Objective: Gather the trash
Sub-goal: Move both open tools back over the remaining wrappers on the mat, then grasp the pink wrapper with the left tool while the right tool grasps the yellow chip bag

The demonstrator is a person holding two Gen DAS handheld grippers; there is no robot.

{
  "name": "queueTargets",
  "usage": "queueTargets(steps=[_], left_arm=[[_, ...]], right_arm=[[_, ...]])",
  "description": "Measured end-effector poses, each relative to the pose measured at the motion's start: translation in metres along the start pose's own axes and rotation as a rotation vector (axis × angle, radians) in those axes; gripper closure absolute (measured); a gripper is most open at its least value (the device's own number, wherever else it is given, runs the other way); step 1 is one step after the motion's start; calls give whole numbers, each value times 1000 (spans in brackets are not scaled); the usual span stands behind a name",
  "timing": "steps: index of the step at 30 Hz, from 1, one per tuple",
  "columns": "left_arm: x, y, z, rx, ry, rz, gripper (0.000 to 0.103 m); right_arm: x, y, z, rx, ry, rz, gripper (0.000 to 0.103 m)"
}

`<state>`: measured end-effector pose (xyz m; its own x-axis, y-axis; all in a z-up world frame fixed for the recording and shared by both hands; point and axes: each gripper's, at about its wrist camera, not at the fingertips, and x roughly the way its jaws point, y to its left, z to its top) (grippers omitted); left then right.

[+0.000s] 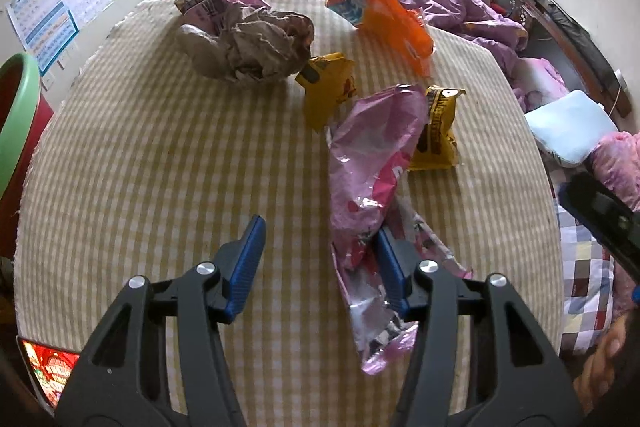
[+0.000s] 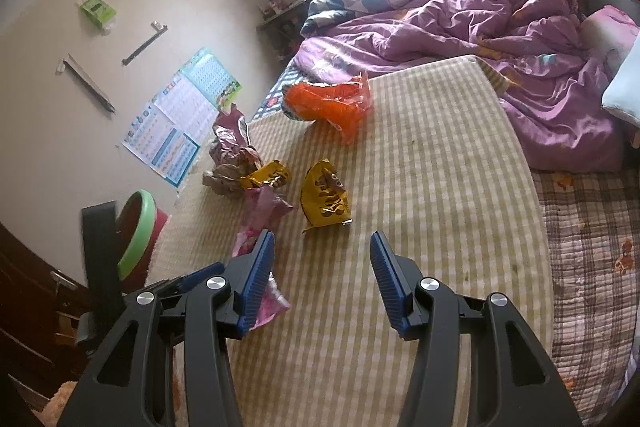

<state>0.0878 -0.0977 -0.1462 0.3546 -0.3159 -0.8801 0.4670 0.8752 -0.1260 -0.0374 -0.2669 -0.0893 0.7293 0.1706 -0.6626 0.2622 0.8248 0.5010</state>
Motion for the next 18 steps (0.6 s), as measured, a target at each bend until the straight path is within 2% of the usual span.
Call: queueTargets(steps=[2,5,7,8,10,13,15,18], left_arm=[[-2,2,1,-22,-14,-1,51],[-2,3,3,-63,-18,-42,50],[-3,2,3,-74,-32,-45,39],[-4,1,4,-77,-47,-34,36],[-12,-3,3,-54,-113,1,25],[-21,-18,1,46,-210,90,18],[-16,-31,2,132,-207,161,18],[-1,-44,2,201,-137,218,18]], right_arm=[[9,0,3,-16,12,-6,54],[21,-1,6,-24,28,-3,54],[26,-1,6,-22,42,8,54],[28,-2,6,-20,46,11,54],[29,-5,6,-17,49,11,54],[29,-12,6,-7,48,-1,54],[30,-17,6,2,51,-7,54],[31,-20,7,2,54,-8,54]])
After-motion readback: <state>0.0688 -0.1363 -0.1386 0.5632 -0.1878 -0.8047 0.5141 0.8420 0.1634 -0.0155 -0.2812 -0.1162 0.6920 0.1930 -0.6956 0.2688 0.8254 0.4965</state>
